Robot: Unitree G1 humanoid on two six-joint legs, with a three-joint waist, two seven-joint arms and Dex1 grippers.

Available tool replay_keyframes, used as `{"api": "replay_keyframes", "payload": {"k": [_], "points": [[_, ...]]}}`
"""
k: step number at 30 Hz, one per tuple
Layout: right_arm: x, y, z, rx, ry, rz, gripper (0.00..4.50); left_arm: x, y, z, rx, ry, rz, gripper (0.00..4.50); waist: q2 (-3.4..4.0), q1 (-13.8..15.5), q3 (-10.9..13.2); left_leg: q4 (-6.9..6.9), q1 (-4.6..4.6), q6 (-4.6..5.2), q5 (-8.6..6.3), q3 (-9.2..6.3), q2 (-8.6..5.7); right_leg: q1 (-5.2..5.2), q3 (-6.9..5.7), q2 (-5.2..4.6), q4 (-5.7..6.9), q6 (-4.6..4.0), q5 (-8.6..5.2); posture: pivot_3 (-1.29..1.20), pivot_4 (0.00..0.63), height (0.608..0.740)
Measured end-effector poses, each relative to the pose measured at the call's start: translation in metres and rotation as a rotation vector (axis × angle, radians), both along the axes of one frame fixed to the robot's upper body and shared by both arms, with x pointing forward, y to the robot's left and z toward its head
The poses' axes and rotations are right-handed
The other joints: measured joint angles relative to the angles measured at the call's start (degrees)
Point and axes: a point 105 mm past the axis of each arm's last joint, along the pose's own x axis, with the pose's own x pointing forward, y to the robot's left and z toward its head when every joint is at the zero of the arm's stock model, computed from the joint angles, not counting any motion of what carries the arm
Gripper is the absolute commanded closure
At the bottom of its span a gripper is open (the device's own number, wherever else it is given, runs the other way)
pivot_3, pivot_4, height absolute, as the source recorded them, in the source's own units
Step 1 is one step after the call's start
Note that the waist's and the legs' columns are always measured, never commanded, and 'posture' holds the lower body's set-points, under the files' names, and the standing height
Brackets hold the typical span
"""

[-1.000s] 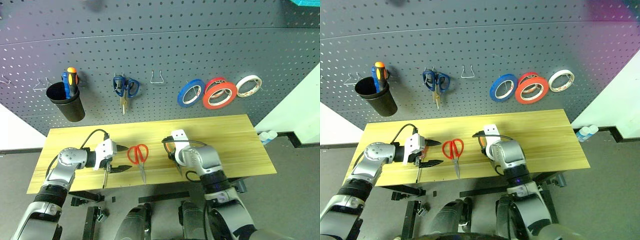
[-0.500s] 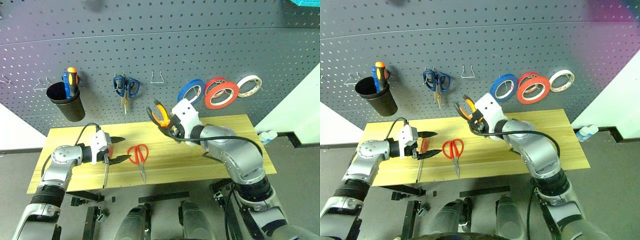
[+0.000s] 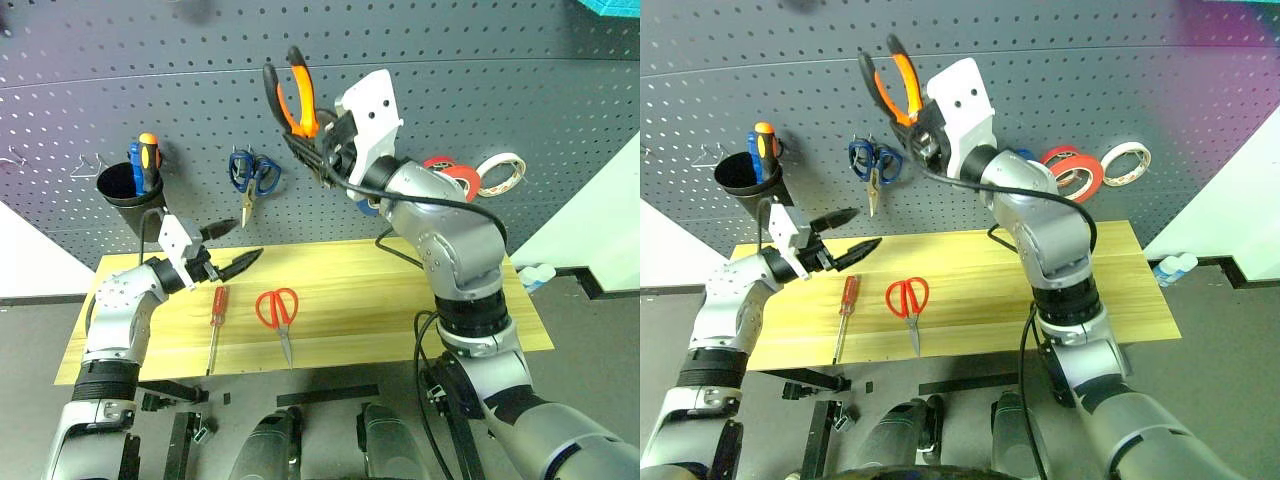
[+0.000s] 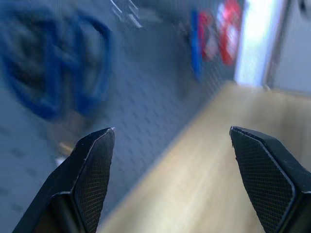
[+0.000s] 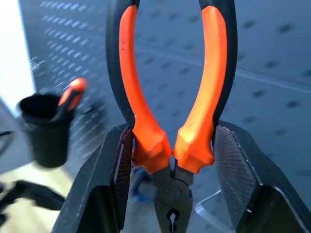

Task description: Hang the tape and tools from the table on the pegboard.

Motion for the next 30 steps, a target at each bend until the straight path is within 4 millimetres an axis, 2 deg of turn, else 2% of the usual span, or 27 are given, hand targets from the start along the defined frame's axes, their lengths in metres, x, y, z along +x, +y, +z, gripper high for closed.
{"api": "replay_keyframes", "payload": {"k": [6,9,14,20,30], "points": [[0.032,-0.011,0.006,0.095,-0.040,-0.120,2.38,-0.001,-0.007,0.023,-0.094,-0.041,-0.003,0.54,-0.02,-0.42,-0.01,0.02,-0.01,-0.14,0.09,0.11,0.00,-0.03,0.04,0.09,0.46,0.00,0.00,-0.12,0.103,0.733],[0.041,-0.018,0.010,0.139,-0.053,-0.147,2.38,-0.003,-0.011,0.029,-0.097,-0.053,-0.014,0.54,-0.01,-0.65,-0.01,0.04,0.01,-0.19,0.13,0.11,0.03,-0.05,0.05,0.14,0.53,0.00,0.00,-0.12,0.103,0.733],[0.045,-0.010,0.010,0.178,-0.064,-0.114,2.38,-0.004,-0.013,0.028,-0.112,-0.043,-0.001,0.54,0.00,-1.78,-0.02,0.16,0.01,-0.16,0.13,0.10,0.04,-0.05,0.07,0.16,0.67,-0.01,0.00,-0.11,0.105,0.733],[0.042,0.002,0.008,0.200,-0.066,-0.061,2.38,-0.003,-0.013,0.024,-0.139,-0.030,0.028,0.54,0.00,-1.69,-0.02,0.36,0.01,-0.09,0.08,0.09,0.08,-0.03,0.07,0.21,0.79,-0.02,0.01,-0.10,0.104,0.733],[0.047,0.023,-0.007,0.239,-0.039,-0.012,2.38,-0.001,-0.010,0.025,-0.146,-0.033,0.047,0.54,0.00,-1.59,-0.02,0.69,0.01,-0.05,0.06,0.07,0.10,0.00,0.08,0.27,1.03,-0.09,0.05,-0.09,0.108,0.733]]}}
